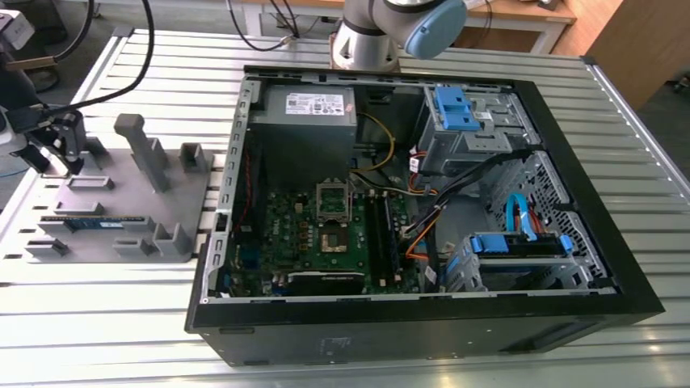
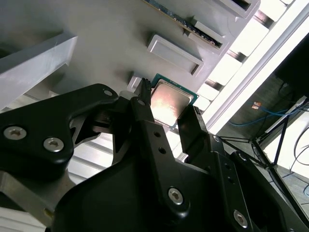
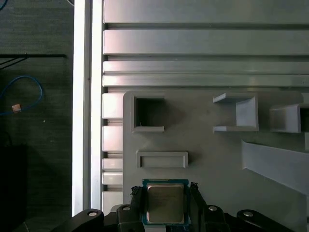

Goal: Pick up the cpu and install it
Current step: 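Pick up the cpu and move it towards the insertion slot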

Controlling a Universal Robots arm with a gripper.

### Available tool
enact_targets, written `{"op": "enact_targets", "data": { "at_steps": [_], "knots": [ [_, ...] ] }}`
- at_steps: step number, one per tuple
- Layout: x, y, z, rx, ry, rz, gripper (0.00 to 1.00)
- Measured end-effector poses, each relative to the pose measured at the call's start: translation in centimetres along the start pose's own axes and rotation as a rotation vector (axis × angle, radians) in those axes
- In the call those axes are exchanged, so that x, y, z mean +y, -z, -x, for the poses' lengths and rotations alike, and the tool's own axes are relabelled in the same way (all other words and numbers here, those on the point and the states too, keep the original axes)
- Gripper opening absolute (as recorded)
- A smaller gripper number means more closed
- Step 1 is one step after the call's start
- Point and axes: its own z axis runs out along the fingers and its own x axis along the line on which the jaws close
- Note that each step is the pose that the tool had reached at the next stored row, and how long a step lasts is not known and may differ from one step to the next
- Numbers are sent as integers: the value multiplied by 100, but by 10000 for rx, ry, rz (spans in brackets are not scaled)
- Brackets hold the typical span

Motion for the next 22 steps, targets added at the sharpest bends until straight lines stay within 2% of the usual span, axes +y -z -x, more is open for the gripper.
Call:
{"op": "enact_targets", "data": {
  "at_steps": [8, 19, 22],
  "knots": [
    [2, 45, 0, 1, 0, 0, 47],
    [6, 139, 0, 1, 0, 0, 47],
    [6, 145, 0, 0, 0, 0, 47]
  ]
}}
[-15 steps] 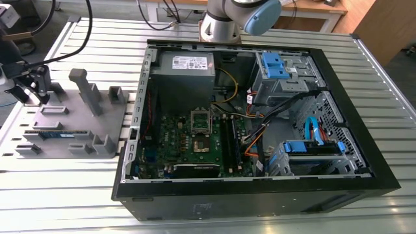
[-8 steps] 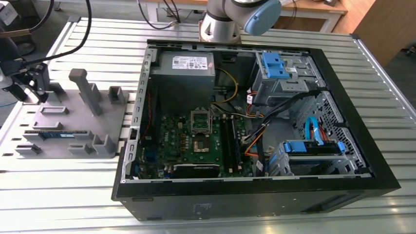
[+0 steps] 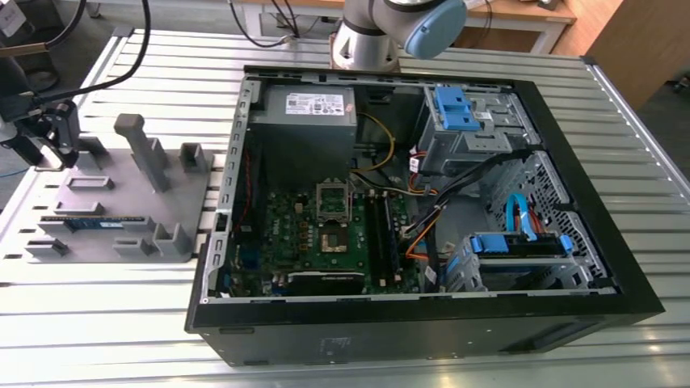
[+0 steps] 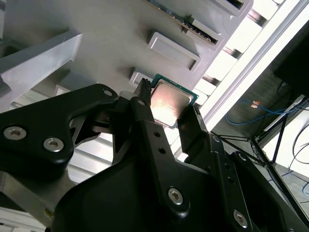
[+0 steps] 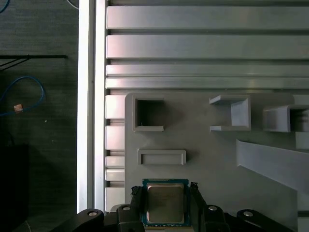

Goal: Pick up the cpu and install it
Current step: 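Pick up the cpu and move it towards the insertion slot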

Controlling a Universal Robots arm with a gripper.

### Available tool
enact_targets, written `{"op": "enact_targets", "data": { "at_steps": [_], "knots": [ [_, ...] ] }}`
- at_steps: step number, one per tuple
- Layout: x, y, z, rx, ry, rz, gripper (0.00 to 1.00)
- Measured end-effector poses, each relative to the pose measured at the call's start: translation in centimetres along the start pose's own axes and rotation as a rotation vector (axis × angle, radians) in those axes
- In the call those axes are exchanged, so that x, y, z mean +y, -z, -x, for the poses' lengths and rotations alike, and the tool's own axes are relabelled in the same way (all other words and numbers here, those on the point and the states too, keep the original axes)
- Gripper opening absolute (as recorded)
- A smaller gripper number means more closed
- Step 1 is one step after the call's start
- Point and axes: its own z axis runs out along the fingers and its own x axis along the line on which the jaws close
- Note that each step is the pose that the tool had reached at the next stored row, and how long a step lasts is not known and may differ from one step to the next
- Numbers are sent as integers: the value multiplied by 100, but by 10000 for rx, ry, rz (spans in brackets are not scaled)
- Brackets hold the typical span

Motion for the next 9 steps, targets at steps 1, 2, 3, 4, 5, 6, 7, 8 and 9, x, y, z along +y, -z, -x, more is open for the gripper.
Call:
{"op": "enact_targets", "data": {
  "at_steps": [1, 2, 3, 4, 5, 6, 7, 8, 9],
  "knots": [
    [0, 1, 0, 0, 0, 0, 47],
    [0, 2, 0, 0, 0, 0, 47],
    [0, 2, 0, 1, 0, 0, 47],
    [0, 1, 0, 0, 0, 0, 47],
    [0, 1, 0, 0, 0, 0, 47],
    [0, 2, 0, 0, 0, 0, 47],
    [0, 2, 0, 0, 0, 0, 47],
    [0, 4, 0, 1, 0, 0, 47],
    [0, 12, -1, 6, 0, -3, 47]
  ]
}}
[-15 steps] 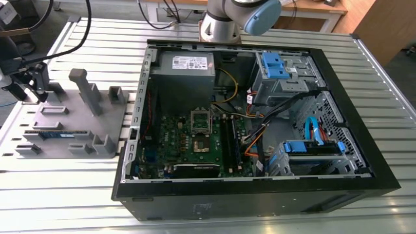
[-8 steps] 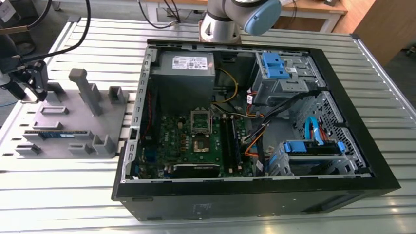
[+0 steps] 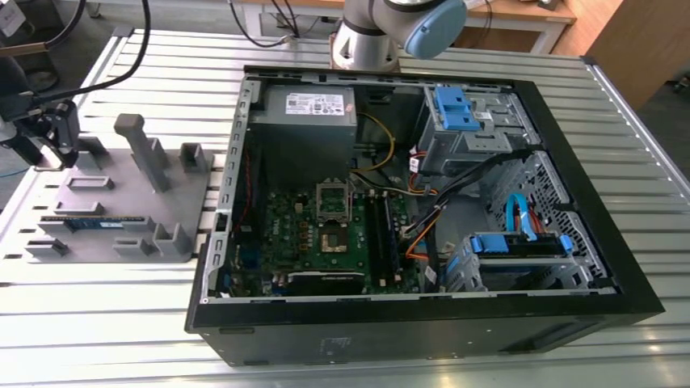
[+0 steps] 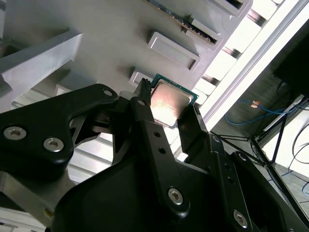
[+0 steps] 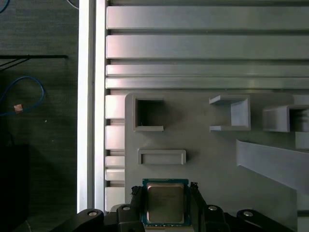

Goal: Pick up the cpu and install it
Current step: 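Pick up the cpu and move it towards the insertion slot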

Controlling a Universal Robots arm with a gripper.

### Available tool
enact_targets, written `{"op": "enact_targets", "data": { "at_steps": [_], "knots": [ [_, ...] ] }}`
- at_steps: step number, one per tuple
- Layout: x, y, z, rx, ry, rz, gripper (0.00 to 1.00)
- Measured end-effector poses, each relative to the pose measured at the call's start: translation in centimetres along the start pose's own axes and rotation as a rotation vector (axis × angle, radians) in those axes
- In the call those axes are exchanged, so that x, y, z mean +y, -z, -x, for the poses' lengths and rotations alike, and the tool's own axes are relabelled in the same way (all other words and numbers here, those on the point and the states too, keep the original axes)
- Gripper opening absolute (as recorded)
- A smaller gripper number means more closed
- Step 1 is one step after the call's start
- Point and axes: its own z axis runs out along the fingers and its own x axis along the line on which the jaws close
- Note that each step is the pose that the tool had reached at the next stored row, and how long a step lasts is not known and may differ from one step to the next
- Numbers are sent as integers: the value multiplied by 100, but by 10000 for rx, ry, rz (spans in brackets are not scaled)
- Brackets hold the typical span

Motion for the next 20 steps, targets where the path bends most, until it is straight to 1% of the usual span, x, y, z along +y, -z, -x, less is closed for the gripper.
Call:
{"op": "enact_targets", "data": {
  "at_steps": [20],
  "knots": [
    [7, 165, 1, -6, 0, 4, 47]
  ]
}}
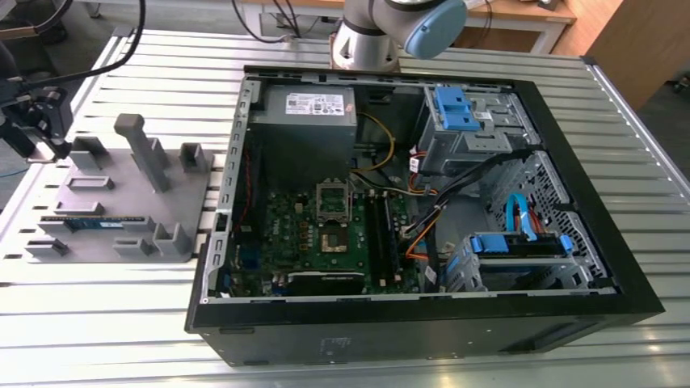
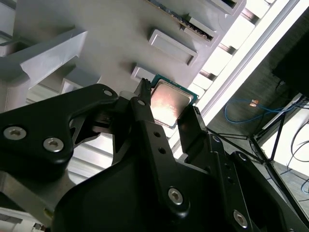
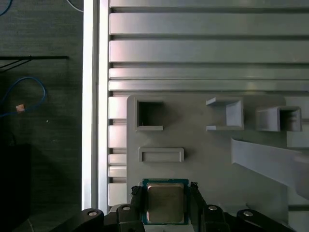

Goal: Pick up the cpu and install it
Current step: 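Pick up the cpu and move it towards the insertion slot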

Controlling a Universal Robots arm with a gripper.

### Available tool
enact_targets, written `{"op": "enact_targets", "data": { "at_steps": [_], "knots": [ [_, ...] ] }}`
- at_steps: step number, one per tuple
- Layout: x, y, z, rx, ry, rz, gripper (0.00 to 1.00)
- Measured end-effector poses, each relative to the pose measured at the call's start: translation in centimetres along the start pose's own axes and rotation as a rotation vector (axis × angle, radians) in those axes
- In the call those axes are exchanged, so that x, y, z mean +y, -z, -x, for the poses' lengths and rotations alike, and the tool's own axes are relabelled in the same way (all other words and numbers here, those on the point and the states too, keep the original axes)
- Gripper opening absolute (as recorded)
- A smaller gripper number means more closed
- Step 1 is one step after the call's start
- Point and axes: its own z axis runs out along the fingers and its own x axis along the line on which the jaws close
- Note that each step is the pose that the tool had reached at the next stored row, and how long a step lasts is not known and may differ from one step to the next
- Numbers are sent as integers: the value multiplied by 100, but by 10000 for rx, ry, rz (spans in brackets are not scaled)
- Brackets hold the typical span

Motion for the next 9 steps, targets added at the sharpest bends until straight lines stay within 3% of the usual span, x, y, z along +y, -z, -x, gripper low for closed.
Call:
{"op": "enact_targets", "data": {
  "at_steps": [9],
  "knots": [
    [5, 108, 0, 0, 0, -1, 47]
  ]
}}
